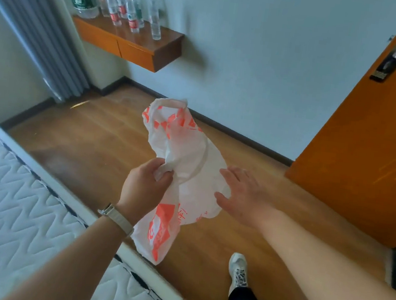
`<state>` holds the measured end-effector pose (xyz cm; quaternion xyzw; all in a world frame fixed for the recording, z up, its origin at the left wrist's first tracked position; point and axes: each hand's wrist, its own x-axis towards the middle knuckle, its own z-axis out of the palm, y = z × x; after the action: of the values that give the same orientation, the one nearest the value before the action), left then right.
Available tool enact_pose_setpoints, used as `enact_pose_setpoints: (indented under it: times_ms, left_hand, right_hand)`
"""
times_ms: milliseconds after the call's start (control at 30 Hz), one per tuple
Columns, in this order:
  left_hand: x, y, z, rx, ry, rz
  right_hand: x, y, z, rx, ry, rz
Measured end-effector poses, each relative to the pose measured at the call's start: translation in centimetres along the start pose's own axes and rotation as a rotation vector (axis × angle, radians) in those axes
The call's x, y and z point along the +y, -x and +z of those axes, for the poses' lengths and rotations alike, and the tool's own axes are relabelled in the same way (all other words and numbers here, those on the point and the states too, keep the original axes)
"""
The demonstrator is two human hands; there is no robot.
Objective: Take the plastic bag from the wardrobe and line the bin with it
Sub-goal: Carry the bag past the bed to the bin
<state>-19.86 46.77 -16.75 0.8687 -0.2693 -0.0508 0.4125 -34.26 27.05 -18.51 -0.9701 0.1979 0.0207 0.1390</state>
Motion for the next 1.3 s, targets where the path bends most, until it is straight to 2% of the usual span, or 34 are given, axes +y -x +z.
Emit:
enact_pose_setpoints:
  times_ms: [167, 333, 667, 933, 1300]
  left_hand:
    - [1.2, -4.7, 2.4, 0.104, -0.045, -0.113]
    - [4.1, -10.0, 6.1, 0.129, -0.108, -0.187]
    - [8.4, -17.6, 11.6, 0.193, -0.153, -0.225]
    - [8.4, -19.8, 10.0, 0.257, -0.172, -0.243]
    - [2.6, -25.4, 5.0, 0.352, -0.108, -0.288]
  right_hand:
    - [3.8, -7.7, -1.5, -0.085, -0.024, -0.159]
    - [9.1, -14.6, -3.2, -0.121, -0.054, -0.248]
    - [17.0, -23.1, -7.0, -0.07, -0.035, -0.361]
    - [16.1, -26.2, -8.5, -0.033, -0.025, -0.446]
    - [8.6, -34.8, -8.3, -0.028, 0.09, -0.564]
